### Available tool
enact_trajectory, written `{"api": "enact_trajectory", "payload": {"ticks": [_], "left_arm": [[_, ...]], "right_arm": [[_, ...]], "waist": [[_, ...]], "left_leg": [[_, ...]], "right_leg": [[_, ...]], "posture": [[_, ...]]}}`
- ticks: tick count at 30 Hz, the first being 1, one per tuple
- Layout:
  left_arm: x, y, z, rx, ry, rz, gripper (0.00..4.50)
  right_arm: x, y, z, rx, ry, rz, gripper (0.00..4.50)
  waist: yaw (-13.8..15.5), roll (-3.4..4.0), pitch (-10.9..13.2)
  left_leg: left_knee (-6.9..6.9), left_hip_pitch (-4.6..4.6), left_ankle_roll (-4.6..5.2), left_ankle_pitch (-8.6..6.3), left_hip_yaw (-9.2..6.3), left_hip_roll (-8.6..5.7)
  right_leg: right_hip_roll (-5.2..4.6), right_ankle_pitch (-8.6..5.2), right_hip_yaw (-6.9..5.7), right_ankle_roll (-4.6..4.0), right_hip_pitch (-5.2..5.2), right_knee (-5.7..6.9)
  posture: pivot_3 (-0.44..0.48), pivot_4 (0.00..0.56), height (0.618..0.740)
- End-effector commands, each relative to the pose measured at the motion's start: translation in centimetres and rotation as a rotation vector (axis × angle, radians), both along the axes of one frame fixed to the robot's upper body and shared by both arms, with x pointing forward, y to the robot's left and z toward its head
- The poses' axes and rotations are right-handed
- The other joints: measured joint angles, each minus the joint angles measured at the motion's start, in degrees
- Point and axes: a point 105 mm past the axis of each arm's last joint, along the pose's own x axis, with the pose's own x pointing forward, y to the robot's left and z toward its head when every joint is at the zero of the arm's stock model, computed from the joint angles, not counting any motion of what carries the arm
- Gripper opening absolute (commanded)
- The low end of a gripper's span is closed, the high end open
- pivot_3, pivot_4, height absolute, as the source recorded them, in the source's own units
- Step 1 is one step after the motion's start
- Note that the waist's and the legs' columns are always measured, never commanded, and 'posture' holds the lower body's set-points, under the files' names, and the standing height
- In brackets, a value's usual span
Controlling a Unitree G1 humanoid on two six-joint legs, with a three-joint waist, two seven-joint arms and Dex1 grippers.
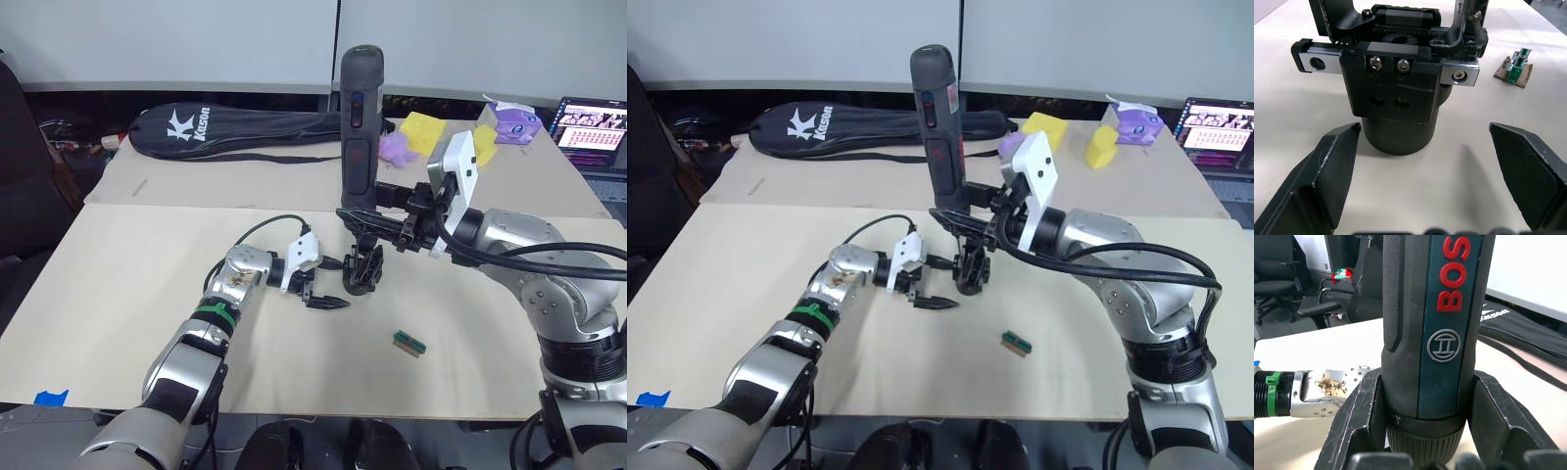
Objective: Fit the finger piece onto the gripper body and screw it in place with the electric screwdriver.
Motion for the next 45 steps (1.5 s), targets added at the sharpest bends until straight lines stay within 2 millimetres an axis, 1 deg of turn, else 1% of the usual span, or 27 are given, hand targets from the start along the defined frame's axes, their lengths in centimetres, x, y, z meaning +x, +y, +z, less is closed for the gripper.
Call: {"api": "enact_trajectory", "payload": {"ticks": [1, 7, 13, 26, 45], "left_arm": [[0.2, -0.2, 1.1, -0.019, -0.053, -0.012, 4.5], [0.4, -0.2, 1.2, -0.019, -0.06, -0.007, 4.5], [0.4, -0.5, 1.3, -0.024, -0.06, -0.01, 4.5], [0.5, -0.7, 1.2, -0.026, -0.06, -0.007, 4.5], [0.4, -0.7, 1.2, -0.033, -0.048, -0.008, 4.5]], "right_arm": [[-1.0, -0.1, 2.6, 0.053, -0.091, 0.016, 1.92], [-1.2, 0.1, 3.0, 0.054, -0.106, 0.024, 1.92], [-0.8, -0.4, 2.6, 0.027, -0.117, 0.007, 1.92], [-0.5, -0.3, 2.7, 0.024, -0.13, -0.002, 1.92], [-0.3, -0.4, 2.0, 0.023, -0.122, -0.017, 1.92]], "waist": [[-0.01, 0.0, 0.0], [-0.06, 0.0, 0.0], [-0.07, 0.0, 0.0], [-0.12, 0.0, 0.0], [-0.16, 0.0, 0.0]], "left_leg": [[0.0, 0.0, 0.0, 0.0, 0.0, 0.0], [0.0, 0.0, 0.0, 0.0, 0.0, 0.0], [0.0, 0.0, 0.0, 0.0, 0.0, -0.01], [0.0, 0.01, -0.01, 0.0, 0.01, 0.0], [0.0, 0.01, -0.01, 0.0, 0.01, -0.01]], "right_leg": [[0.0, 0.0, 0.0, 0.0, 0.0, 0.0], [0.0, 0.0, 0.0, 0.0, 0.0, 0.01], [0.01, 0.0, 0.0, 0.0, 0.0, 0.01], [0.02, 0.0, 0.0, 0.0, 0.0, 0.01], [0.02, 0.0, 0.0, 0.0, 0.0, 0.01]], "posture": [[0.0, 0.15, 0.74], [0.0, 0.15, 0.74], [0.0, 0.15, 0.74], [0.0, 0.15, 0.74], [0.0, 0.15, 0.74]]}}
